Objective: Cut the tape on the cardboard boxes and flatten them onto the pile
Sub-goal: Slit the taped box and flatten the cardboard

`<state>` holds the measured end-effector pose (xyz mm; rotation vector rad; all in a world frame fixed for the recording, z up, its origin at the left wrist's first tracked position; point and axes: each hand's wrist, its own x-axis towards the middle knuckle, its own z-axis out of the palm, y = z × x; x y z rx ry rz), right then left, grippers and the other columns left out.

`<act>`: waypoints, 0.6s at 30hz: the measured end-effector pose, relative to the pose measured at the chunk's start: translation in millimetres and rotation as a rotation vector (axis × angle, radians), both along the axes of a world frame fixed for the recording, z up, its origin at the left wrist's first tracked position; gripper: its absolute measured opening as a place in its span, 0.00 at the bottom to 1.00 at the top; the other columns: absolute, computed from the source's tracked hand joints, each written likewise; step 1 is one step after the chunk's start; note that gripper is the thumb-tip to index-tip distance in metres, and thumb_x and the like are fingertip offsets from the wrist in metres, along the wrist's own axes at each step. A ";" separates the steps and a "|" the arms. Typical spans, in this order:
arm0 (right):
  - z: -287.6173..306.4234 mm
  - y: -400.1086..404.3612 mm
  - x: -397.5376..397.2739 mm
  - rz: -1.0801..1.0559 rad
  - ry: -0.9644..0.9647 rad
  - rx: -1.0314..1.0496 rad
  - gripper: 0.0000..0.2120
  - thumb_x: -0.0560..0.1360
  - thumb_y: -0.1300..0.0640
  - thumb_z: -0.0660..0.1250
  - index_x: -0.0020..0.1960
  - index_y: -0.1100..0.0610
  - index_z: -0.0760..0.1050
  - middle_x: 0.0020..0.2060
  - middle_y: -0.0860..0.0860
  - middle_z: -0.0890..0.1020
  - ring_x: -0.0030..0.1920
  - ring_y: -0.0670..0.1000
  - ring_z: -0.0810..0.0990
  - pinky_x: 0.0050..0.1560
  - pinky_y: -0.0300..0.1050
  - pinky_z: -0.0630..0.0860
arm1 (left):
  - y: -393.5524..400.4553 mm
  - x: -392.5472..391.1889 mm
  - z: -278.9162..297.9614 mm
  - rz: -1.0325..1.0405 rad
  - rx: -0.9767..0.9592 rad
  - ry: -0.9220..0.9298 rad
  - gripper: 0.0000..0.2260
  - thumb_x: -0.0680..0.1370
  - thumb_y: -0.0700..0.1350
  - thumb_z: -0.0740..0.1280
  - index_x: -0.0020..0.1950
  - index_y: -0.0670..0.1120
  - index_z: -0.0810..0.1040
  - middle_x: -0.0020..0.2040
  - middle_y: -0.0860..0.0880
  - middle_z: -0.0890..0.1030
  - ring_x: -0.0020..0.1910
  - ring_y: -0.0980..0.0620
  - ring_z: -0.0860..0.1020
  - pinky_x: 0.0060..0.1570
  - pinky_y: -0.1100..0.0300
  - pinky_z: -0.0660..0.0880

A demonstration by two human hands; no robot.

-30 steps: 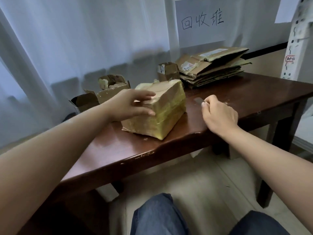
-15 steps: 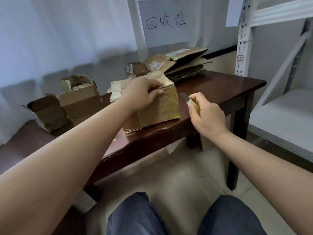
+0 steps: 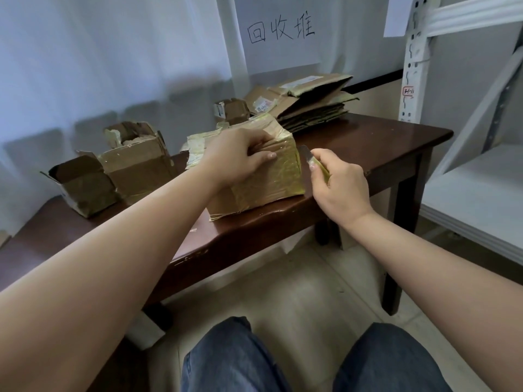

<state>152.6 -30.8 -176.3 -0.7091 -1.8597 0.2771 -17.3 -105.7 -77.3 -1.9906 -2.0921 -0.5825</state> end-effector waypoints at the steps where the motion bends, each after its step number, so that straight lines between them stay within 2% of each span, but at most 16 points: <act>1: -1.5 0.1 -0.2 0.014 0.022 0.005 0.14 0.80 0.56 0.59 0.63 0.58 0.75 0.43 0.55 0.83 0.41 0.57 0.81 0.40 0.52 0.78 | 0.3 0.2 0.2 0.001 0.001 -0.004 0.15 0.78 0.53 0.67 0.63 0.52 0.78 0.55 0.51 0.82 0.55 0.49 0.78 0.56 0.49 0.75; 7: -2.8 -3.8 -5.3 -0.047 -0.019 0.062 0.14 0.80 0.58 0.59 0.63 0.60 0.75 0.41 0.57 0.83 0.40 0.60 0.82 0.39 0.50 0.77 | 1.6 -0.9 -0.4 0.005 0.011 -0.016 0.14 0.78 0.52 0.67 0.63 0.52 0.78 0.57 0.50 0.82 0.57 0.48 0.78 0.57 0.50 0.75; 15: -11.7 -16.0 1.6 -0.116 -0.116 0.061 0.12 0.79 0.61 0.61 0.59 0.62 0.77 0.36 0.58 0.83 0.36 0.62 0.81 0.35 0.42 0.65 | 4.5 -3.0 0.9 0.001 -0.004 -0.035 0.11 0.77 0.52 0.68 0.59 0.53 0.80 0.54 0.51 0.82 0.55 0.48 0.78 0.56 0.48 0.75; 18: -16.9 -15.3 4.1 -0.137 -0.186 0.044 0.11 0.79 0.60 0.61 0.58 0.60 0.77 0.34 0.57 0.82 0.35 0.62 0.81 0.34 0.42 0.65 | 3.8 -2.2 2.4 -0.004 -0.016 -0.040 0.11 0.77 0.52 0.68 0.58 0.53 0.80 0.54 0.51 0.82 0.55 0.49 0.79 0.55 0.48 0.76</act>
